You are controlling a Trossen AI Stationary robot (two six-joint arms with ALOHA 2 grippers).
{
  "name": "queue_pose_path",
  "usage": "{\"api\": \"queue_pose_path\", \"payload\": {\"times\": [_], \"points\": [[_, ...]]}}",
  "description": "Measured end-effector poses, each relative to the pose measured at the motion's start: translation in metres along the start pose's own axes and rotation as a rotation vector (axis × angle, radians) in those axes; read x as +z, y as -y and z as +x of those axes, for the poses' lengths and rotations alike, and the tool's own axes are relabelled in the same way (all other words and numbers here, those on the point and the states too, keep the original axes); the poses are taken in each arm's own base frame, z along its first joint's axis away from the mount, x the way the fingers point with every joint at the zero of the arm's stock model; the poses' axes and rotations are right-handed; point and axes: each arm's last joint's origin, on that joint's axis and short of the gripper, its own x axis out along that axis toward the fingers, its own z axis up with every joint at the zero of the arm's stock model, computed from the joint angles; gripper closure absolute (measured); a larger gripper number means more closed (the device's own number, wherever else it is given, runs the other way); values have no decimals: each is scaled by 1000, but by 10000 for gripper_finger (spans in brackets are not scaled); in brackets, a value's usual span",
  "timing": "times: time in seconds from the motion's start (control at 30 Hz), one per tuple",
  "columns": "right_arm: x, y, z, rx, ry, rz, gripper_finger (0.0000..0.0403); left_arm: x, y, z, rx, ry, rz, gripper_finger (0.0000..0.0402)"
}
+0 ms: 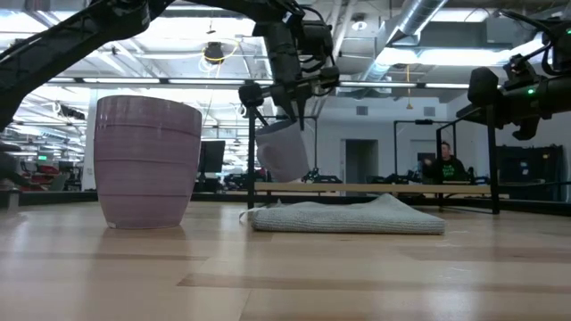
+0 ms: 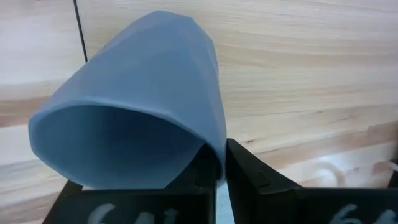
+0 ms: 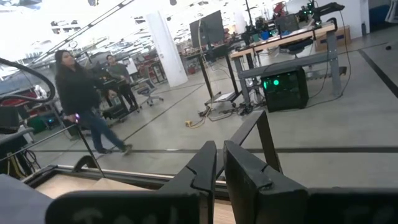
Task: Stack small to large cups/mugs on shelf
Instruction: Put the light blue cup on the shelf
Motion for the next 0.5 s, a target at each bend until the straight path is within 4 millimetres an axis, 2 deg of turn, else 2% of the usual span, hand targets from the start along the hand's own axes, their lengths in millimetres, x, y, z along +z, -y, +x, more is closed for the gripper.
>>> {"api": "queue_pose_path", "payload": {"times": [0.2,0.5], "points": [[0,0,0,0,0,0,347,4,-1,-1,-10,-8,-29,401],[0,0,0,0,0,0,347,7,1,0,-37,16,27,396]]}}
